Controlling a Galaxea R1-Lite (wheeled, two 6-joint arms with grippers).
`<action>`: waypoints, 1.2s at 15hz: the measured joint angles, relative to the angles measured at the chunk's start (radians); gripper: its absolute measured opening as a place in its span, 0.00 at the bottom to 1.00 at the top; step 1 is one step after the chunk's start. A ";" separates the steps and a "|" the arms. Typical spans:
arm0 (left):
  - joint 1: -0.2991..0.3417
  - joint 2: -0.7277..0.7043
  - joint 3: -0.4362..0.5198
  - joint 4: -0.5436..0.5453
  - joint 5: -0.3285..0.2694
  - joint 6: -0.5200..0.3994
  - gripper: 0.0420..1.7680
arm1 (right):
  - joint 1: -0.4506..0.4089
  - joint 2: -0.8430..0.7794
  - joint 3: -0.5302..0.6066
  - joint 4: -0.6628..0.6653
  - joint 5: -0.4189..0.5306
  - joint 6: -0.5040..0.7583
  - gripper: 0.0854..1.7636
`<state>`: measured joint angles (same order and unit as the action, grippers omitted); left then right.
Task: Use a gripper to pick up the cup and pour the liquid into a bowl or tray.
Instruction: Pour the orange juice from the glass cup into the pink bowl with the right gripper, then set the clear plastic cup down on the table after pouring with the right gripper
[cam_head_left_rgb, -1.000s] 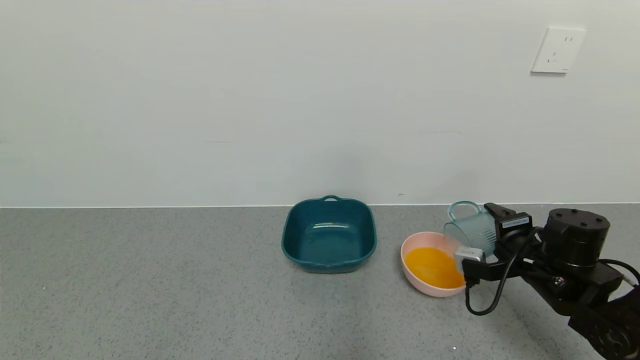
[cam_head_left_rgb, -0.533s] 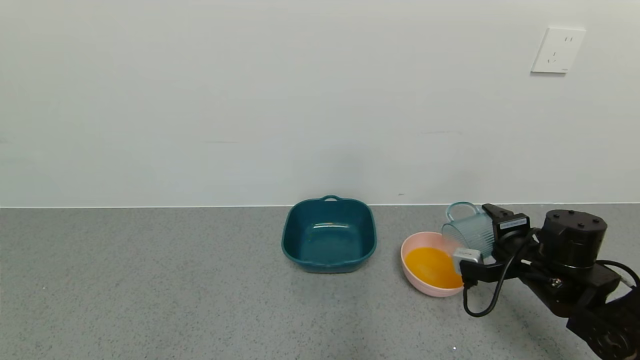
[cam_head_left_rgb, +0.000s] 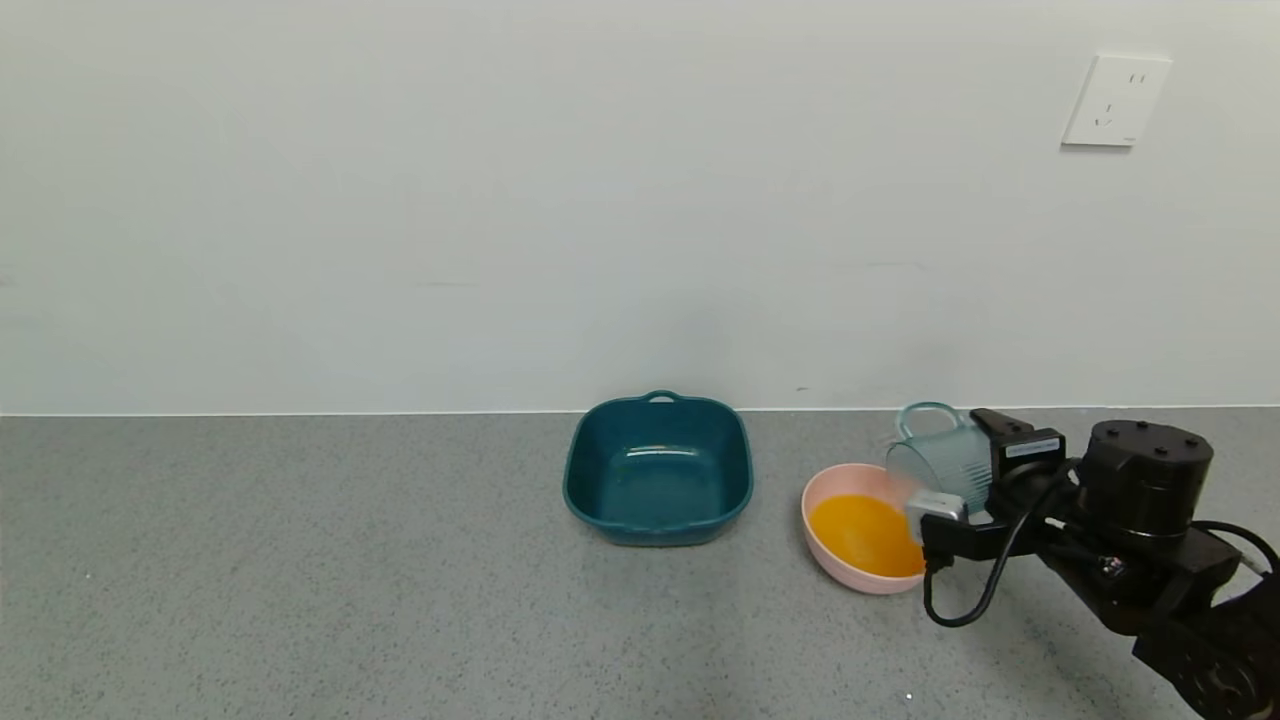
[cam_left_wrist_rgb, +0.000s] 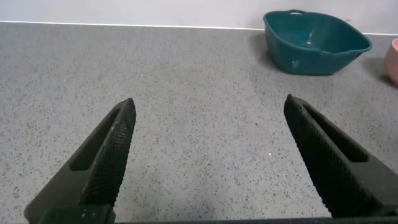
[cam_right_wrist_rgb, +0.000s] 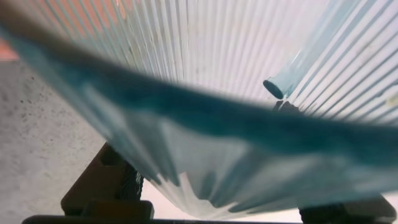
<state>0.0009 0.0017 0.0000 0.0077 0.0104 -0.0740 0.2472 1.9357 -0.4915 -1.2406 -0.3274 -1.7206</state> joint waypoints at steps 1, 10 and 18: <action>0.000 0.000 0.000 0.000 0.000 0.000 0.97 | 0.002 0.001 0.001 -0.001 -0.008 0.057 0.74; 0.000 0.000 0.000 0.000 0.000 0.000 0.97 | 0.001 -0.007 0.056 -0.083 -0.041 0.630 0.74; 0.000 0.000 0.000 0.000 0.000 0.000 0.97 | -0.003 0.001 0.077 -0.135 -0.080 1.178 0.74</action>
<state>0.0013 0.0017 0.0000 0.0077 0.0104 -0.0736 0.2443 1.9364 -0.4147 -1.3753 -0.4079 -0.5430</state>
